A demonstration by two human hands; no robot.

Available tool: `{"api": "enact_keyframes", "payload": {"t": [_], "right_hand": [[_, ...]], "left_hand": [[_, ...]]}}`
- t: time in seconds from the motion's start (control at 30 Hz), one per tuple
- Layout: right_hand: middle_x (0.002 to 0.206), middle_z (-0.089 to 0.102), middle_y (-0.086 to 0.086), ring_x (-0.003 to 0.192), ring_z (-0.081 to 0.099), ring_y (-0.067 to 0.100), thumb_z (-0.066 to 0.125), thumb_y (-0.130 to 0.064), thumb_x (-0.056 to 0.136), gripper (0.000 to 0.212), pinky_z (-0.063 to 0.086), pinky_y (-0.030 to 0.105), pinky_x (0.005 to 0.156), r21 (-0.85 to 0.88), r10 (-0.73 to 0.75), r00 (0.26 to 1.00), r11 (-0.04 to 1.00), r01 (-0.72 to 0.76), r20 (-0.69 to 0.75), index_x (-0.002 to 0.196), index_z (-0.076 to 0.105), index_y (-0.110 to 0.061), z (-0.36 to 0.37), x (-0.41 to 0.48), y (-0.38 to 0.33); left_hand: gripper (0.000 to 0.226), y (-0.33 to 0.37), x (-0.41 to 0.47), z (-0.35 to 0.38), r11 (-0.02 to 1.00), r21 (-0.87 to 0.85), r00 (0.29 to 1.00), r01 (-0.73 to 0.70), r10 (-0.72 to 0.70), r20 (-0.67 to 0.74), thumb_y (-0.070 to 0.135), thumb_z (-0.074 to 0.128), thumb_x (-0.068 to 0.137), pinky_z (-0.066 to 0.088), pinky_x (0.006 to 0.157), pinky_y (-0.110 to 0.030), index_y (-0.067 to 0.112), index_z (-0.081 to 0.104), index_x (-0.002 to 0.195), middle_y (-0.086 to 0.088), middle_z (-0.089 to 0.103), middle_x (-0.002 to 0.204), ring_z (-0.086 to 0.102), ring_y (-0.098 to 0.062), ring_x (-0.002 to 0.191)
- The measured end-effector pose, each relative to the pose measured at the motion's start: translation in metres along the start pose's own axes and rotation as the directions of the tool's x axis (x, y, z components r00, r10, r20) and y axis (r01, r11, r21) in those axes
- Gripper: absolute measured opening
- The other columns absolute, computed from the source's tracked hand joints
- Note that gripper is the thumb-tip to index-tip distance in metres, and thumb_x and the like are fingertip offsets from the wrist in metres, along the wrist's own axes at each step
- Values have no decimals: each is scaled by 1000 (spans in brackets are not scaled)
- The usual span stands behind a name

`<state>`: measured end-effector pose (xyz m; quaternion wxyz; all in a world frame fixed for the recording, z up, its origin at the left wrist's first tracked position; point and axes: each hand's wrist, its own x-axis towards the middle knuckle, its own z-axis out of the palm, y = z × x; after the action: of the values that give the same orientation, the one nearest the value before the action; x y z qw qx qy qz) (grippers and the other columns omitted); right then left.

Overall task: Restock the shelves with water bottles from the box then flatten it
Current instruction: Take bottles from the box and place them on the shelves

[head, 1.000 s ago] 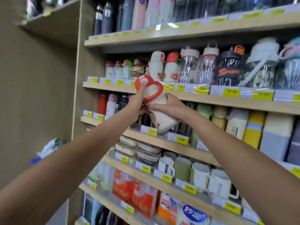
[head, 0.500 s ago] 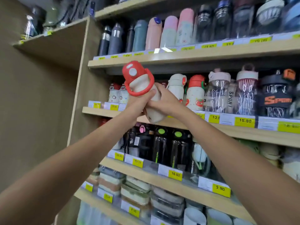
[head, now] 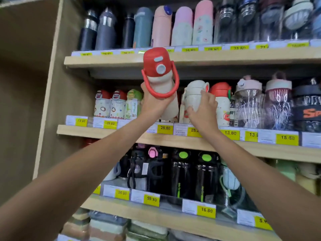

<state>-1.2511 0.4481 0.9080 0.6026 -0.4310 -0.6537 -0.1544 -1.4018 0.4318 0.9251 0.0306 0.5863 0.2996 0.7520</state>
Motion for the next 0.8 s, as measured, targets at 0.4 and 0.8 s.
{"api": "enact_keyframes", "payload": {"t": [0.4, 0.8], "right_hand": [[140, 33, 13, 125, 40, 35, 68, -37, 81, 81, 42, 43, 91, -241, 164, 979, 952, -189, -121, 143, 23, -10, 35, -2, 3], [132, 38, 14, 118, 44, 36, 66, -36, 80, 79, 43, 42, 82, -308, 207, 971, 922, -235, -122, 141, 24, -10, 36, 3, 5]], "left_hand": [[66, -64, 24, 10, 997, -74, 955, -24, 45, 293, 15, 83, 69, 46, 78, -4, 17, 44, 122, 13, 60, 109, 56, 17, 93], [45, -65, 36, 7, 990, 59, 854, 129, -141, 501, 27, 72, 82, 45, 62, -2, 20, 58, 124, 8, 63, 110, 59, -3, 94]]}}
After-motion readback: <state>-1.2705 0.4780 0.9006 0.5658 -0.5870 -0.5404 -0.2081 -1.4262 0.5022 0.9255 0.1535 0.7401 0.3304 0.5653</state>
